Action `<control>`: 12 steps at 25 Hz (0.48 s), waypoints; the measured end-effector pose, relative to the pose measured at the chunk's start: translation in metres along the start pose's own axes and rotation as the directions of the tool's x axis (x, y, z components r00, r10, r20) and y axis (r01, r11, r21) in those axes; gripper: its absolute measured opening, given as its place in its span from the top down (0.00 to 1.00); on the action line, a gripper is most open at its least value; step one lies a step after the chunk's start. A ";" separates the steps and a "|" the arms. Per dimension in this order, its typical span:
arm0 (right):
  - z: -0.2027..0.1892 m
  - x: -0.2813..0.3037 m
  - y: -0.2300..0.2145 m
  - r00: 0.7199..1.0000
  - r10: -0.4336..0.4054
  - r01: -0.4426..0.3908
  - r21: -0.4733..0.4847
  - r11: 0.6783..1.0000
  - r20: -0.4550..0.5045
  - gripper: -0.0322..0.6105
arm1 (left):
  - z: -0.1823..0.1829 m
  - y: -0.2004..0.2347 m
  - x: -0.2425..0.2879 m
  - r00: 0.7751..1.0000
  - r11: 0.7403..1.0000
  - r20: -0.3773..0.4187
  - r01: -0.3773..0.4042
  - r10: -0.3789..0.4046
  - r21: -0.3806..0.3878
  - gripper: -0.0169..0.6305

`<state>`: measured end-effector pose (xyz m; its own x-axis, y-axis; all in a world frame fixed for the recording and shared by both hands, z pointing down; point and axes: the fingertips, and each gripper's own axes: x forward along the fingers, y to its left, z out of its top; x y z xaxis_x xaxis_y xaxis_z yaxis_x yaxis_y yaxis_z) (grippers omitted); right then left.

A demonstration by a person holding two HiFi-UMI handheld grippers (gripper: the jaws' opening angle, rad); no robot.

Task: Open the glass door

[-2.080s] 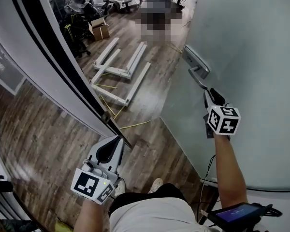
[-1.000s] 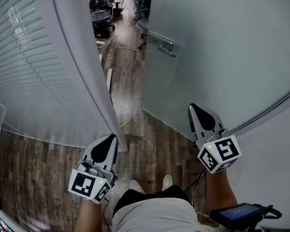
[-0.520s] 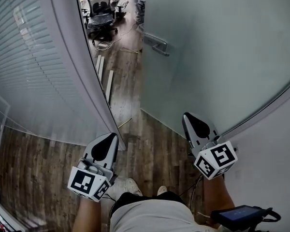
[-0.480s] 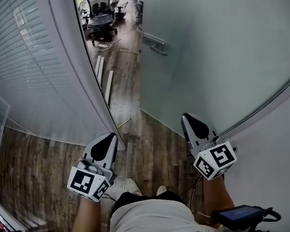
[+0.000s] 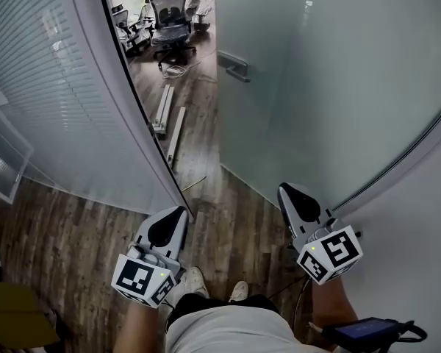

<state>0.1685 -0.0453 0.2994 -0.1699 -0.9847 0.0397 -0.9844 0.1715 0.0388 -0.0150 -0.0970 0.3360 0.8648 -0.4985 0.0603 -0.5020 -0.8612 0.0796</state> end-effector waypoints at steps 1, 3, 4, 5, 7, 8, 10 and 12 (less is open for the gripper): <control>0.006 -0.003 0.000 1.000 0.000 0.000 0.006 1.000 0.005 0.95 | 0.007 -0.004 -0.001 1.000 1.000 0.001 0.000 0.000 0.005 0.97; 0.014 -0.007 0.000 1.000 -0.003 0.003 0.015 1.000 0.013 0.95 | 0.018 -0.007 -0.004 1.000 1.000 0.006 -0.001 0.001 0.012 0.97; 0.015 -0.008 0.000 1.000 -0.007 0.007 0.017 1.000 0.016 0.95 | 0.020 -0.007 -0.005 1.000 1.000 0.010 -0.002 0.002 0.013 0.97; 0.016 -0.009 0.000 1.000 -0.011 0.011 0.018 1.000 0.018 0.95 | 0.022 -0.007 -0.006 1.000 1.000 0.015 -0.004 0.004 0.012 0.97; 0.017 -0.011 0.002 0.999 -0.017 0.017 0.019 1.000 0.027 0.95 | 0.025 -0.004 -0.010 1.000 1.000 0.024 -0.010 0.009 0.010 0.97; 0.019 -0.010 0.004 0.999 -0.018 0.018 0.018 1.000 0.031 0.95 | 0.027 -0.001 -0.012 1.000 1.000 0.029 -0.013 0.012 0.009 0.97; 0.024 -0.008 0.010 0.999 -0.016 0.015 0.012 1.000 0.042 0.95 | 0.031 0.004 -0.017 0.999 1.000 0.037 -0.016 0.015 0.014 0.97; 0.028 -0.005 0.019 0.998 -0.013 0.013 -0.001 1.000 0.056 0.95 | 0.032 0.011 -0.023 0.999 1.000 0.041 -0.018 0.017 0.020 0.97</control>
<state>0.1493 -0.0383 0.2720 -0.1595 -0.9871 -0.0165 -0.9865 0.1587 0.0404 -0.0397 -0.0979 0.3036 0.8560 -0.5165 0.0208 -0.5168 -0.8541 0.0586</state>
